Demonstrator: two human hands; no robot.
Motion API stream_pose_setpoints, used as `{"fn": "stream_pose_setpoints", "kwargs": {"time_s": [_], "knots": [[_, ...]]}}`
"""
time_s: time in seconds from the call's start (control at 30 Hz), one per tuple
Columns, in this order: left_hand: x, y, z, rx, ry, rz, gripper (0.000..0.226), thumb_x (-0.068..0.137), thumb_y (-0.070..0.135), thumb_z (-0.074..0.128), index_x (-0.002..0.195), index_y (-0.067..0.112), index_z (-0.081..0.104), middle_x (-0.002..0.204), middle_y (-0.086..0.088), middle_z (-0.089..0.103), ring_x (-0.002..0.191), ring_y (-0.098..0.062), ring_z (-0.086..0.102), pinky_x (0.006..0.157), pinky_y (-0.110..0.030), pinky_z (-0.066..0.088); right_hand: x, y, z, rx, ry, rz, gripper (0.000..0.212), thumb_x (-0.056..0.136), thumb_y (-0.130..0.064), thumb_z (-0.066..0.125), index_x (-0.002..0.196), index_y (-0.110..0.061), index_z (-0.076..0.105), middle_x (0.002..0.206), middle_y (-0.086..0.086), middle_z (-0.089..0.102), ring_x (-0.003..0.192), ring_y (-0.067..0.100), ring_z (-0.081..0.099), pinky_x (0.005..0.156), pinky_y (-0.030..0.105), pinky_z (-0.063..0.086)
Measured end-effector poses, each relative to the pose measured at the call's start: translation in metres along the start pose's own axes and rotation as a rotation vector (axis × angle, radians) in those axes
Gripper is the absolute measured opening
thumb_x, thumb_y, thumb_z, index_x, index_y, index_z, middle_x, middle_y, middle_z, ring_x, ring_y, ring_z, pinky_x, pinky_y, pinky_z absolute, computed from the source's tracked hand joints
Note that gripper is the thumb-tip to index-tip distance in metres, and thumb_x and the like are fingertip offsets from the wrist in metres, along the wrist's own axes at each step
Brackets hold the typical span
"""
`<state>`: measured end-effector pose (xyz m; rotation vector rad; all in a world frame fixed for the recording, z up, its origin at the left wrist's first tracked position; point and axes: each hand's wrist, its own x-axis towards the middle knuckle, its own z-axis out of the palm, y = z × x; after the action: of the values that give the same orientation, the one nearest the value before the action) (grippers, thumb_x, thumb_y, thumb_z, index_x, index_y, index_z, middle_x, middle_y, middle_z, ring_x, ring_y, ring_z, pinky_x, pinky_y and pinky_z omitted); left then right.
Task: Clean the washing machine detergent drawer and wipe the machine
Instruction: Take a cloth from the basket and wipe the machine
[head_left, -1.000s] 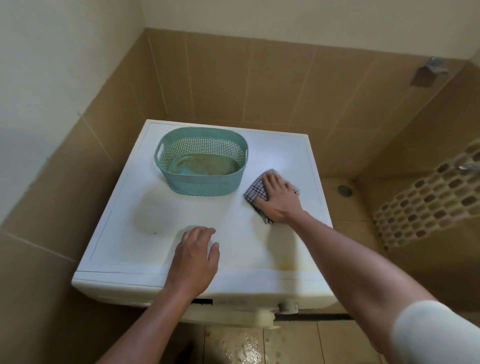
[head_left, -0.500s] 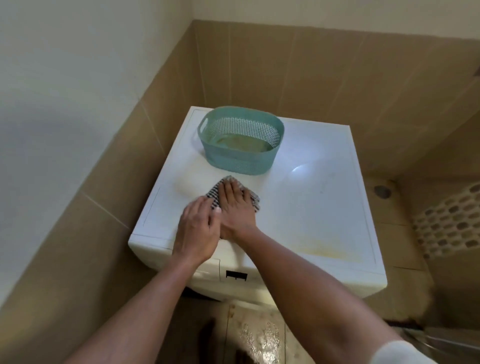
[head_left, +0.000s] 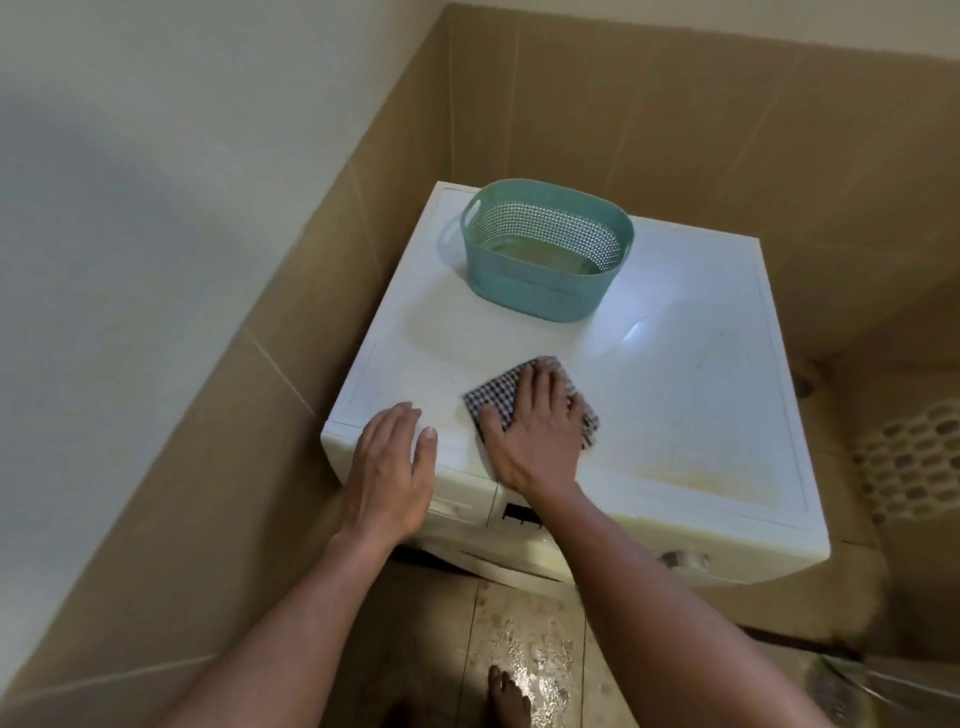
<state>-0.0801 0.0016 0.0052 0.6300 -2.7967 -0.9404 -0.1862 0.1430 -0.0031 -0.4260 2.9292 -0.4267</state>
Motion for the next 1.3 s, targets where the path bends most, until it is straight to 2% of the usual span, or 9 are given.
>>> {"fn": "stream_pose_setpoints", "kwargs": {"time_s": [0.33, 0.6, 0.73, 0.83, 0.93, 1.0, 1.07, 1.17, 1.3], "knots": [[-0.025, -0.077, -0.011, -0.005, 0.227, 0.149, 0.068, 0.099, 0.052, 0.03, 0.153, 0.011, 0.037, 0.159, -0.008, 0.038, 0.148, -0.025, 0.03, 0.12, -0.053, 0.025, -0.027, -0.119, 0.054, -0.158, 0.003, -0.352, 0.075, 0.097, -0.063, 0.004, 0.161, -0.024, 0.003, 0.168, 0.006, 0.005, 0.154, 0.026, -0.01, 0.122, 0.049, -0.01], [-0.054, -0.143, -0.004, -0.157, 0.362, 0.205, 0.068, 0.097, 0.05, 0.037, 0.149, 0.007, 0.044, 0.155, -0.009, 0.044, 0.145, -0.027, 0.037, 0.117, -0.052, 0.03, -0.054, -0.134, 0.122, -0.421, 0.285, -0.626, 0.073, 0.101, -0.045, 0.034, 0.161, -0.023, -0.001, 0.168, 0.004, -0.008, 0.153, 0.029, -0.015, 0.123, 0.051, -0.008], [-0.055, -0.157, 0.029, -0.116, 0.343, 0.361, 0.067, 0.097, 0.049, 0.037, 0.149, 0.008, 0.045, 0.154, -0.01, 0.045, 0.143, -0.028, 0.039, 0.112, -0.056, 0.035, -0.066, -0.081, 0.166, -0.503, 0.489, -0.601, 0.075, 0.098, -0.032, 0.05, 0.161, -0.023, 0.01, 0.169, 0.001, -0.001, 0.155, 0.022, -0.008, 0.124, 0.043, -0.009], [-0.045, -0.162, 0.063, -0.07, 0.4, 0.506, 0.065, 0.098, 0.047, 0.037, 0.149, 0.008, 0.045, 0.154, -0.011, 0.043, 0.143, -0.03, 0.038, 0.109, -0.057, 0.035, -0.077, -0.029, 0.193, -0.423, 0.621, -0.514, 0.073, 0.097, -0.038, 0.056, 0.159, -0.029, 0.02, 0.167, -0.003, 0.011, 0.155, 0.018, 0.002, 0.124, 0.042, -0.004], [-0.035, -0.163, 0.101, -0.116, 0.521, 0.608, 0.065, 0.098, 0.047, 0.035, 0.147, 0.007, 0.046, 0.155, -0.015, 0.04, 0.145, -0.034, 0.031, 0.112, -0.059, 0.031, -0.089, 0.033, 0.214, -0.342, 0.752, -0.315, 0.078, 0.097, -0.049, 0.048, 0.16, -0.031, 0.007, 0.166, -0.001, 0.014, 0.155, 0.02, -0.006, 0.124, 0.044, -0.006], [-0.028, -0.161, 0.117, -0.144, 0.599, 0.62, 0.066, 0.098, 0.049, 0.033, 0.147, 0.007, 0.046, 0.156, -0.016, 0.037, 0.146, -0.036, 0.027, 0.114, -0.059, 0.027, -0.089, 0.051, 0.22, -0.262, 0.821, -0.192, 0.08, 0.097, -0.051, 0.04, 0.16, -0.028, -0.003, 0.168, 0.003, -0.005, 0.154, 0.026, -0.01, 0.124, 0.048, -0.007], [-0.024, -0.162, 0.127, -0.126, 0.698, 0.657, 0.068, 0.099, 0.051, 0.029, 0.147, 0.005, 0.047, 0.155, -0.017, 0.039, 0.145, -0.037, 0.03, 0.115, -0.059, 0.027, -0.083, 0.043, 0.227, -0.191, 0.906, -0.149, 0.08, 0.097, -0.051, 0.037, 0.16, -0.021, -0.001, 0.168, 0.007, -0.011, 0.153, 0.032, -0.011, 0.122, 0.055, -0.004], [-0.017, -0.167, 0.125, -0.154, 0.832, 0.722, 0.07, 0.1, 0.051, 0.027, 0.146, 0.001, 0.047, 0.154, -0.018, 0.041, 0.142, -0.039, 0.036, 0.115, -0.055, 0.029, -0.065, -0.001, 0.227, -0.111, 1.02, -0.185, 0.081, 0.097, -0.055, 0.038, 0.16, -0.013, 0.009, 0.167, 0.013, -0.003, 0.153, 0.038, -0.008, 0.121, 0.057, -0.005], [-0.017, -0.177, 0.107, -0.164, 0.943, 0.858, 0.065, 0.1, 0.043, 0.03, 0.144, 0.0, 0.048, 0.154, -0.018, 0.043, 0.144, -0.036, 0.038, 0.118, -0.054, 0.028, -0.038, -0.085, 0.216, -0.198, 1.119, -0.454, 0.066, 0.102, -0.045, 0.038, 0.158, -0.013, 0.023, 0.166, 0.012, 0.013, 0.153, 0.037, 0.009, 0.123, 0.056, 0.005]]}}
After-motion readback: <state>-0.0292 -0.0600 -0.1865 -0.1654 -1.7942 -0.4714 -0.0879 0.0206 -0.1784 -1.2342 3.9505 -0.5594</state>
